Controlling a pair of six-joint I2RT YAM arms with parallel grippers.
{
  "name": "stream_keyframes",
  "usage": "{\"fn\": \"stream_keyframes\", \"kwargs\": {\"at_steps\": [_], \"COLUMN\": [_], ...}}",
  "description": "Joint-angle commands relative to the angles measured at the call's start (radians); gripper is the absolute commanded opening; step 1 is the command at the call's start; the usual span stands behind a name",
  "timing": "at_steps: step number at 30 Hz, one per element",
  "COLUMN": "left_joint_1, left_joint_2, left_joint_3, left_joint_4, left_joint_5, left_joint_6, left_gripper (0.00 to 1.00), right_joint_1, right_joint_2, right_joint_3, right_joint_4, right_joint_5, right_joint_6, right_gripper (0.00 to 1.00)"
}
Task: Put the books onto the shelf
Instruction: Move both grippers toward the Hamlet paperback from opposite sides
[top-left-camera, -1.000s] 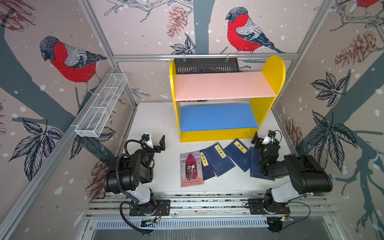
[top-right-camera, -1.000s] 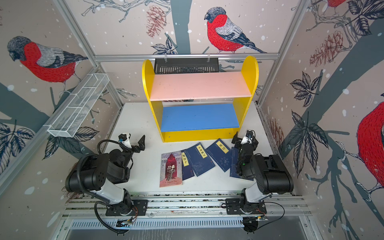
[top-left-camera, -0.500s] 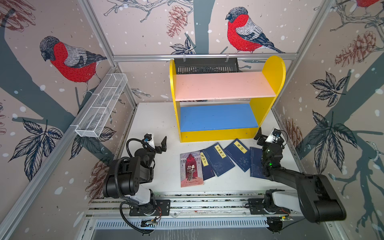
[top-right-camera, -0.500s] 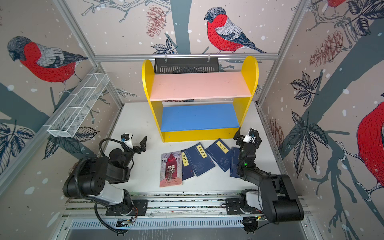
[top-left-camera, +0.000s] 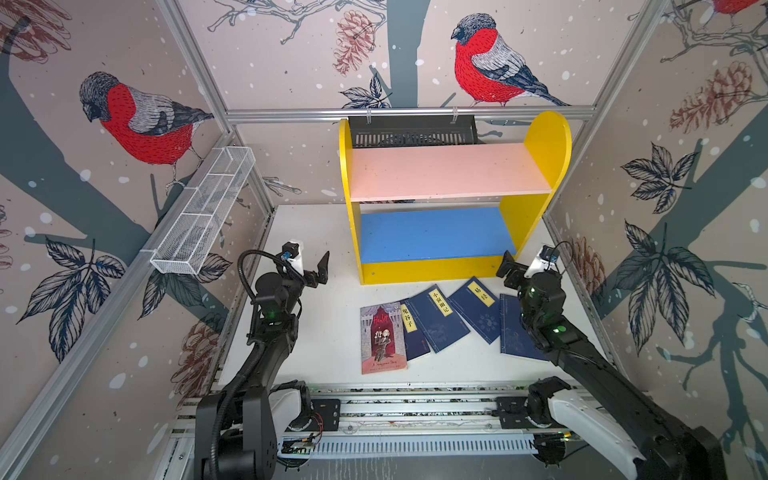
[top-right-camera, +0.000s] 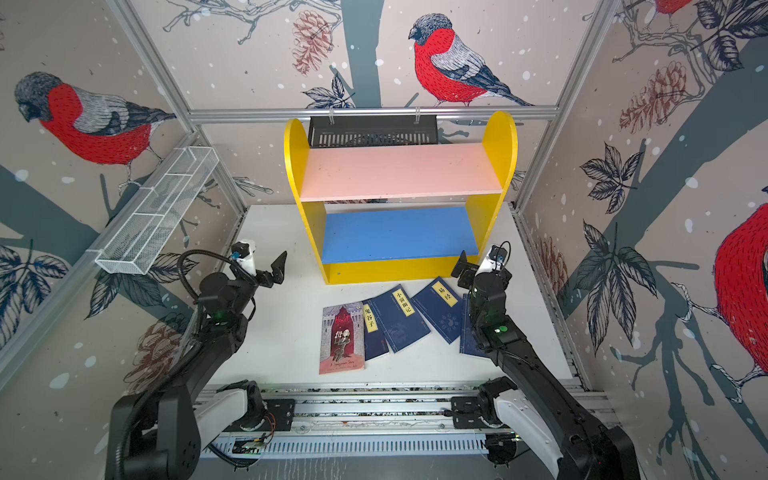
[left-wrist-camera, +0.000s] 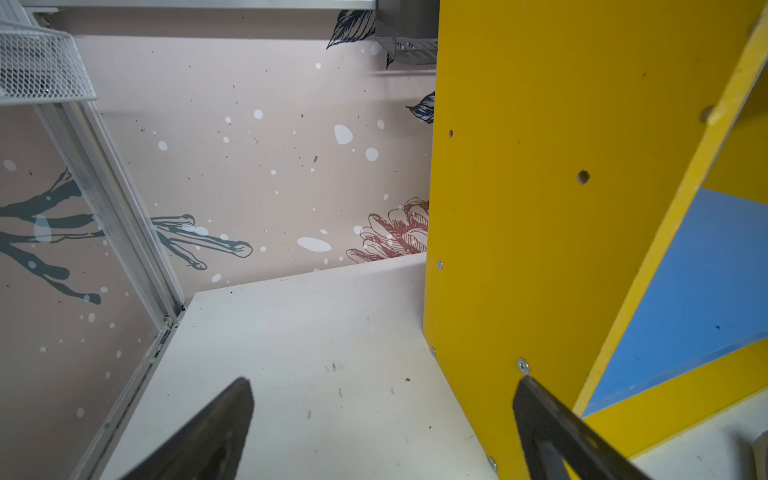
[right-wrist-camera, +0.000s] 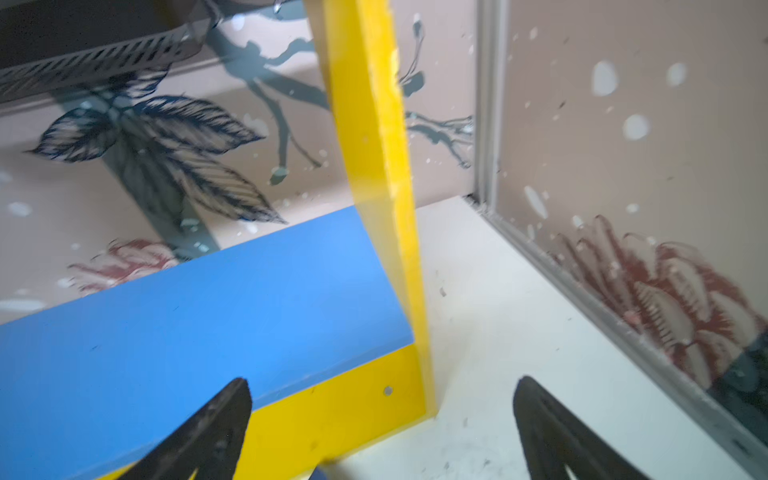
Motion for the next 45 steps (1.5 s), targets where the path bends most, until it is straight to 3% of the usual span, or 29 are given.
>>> {"fn": "stream_keyframes", "kwargs": {"at_steps": [1, 8, 12, 17, 26, 36, 45], "left_joint_1": [0.001, 0.001, 0.001, 0.001, 0.001, 0.002, -0.056], "left_joint_2": [-0.021, -0.02, 0.019, 0.08, 0.06, 0.045, 0.054], "left_joint_3": [0.117, 0.367, 0.485, 0.529, 0.404, 0.216, 0.117], "left_joint_4": [-0.426, -0.871, -1.029, -1.149, -1.095, -0.935, -0.883], "left_joint_5": [0.015, -0.005, 0.029, 0.12, 0.275, 0.454, 0.41], "left_joint_6": [0.086, 0.007, -0.06, -0.158, -0.289, -0.505, -0.543], "left_gripper": [0.97, 0.97, 0.97, 0.97, 0.97, 0.95, 0.93], "right_joint_1": [0.061, 0.195, 0.263, 0.362, 0.5, 0.552, 0.58], "right_joint_2": [-0.03, 0.007, 0.054, 0.123, 0.255, 0.478, 0.66], "right_joint_3": [0.016, 0.094, 0.133, 0.161, 0.135, 0.159, 0.216], "right_joint_4": [-0.201, -0.347, -0.391, -0.385, -0.25, -0.14, -0.083], "right_joint_5": [-0.073, -0.315, -0.449, -0.583, -0.725, -0.837, -0.862], "right_joint_6": [0.113, 0.135, 0.137, 0.153, 0.235, 0.299, 0.338], "right_gripper": [0.95, 0.93, 0.92, 0.91, 0.9, 0.87, 0.81]}}
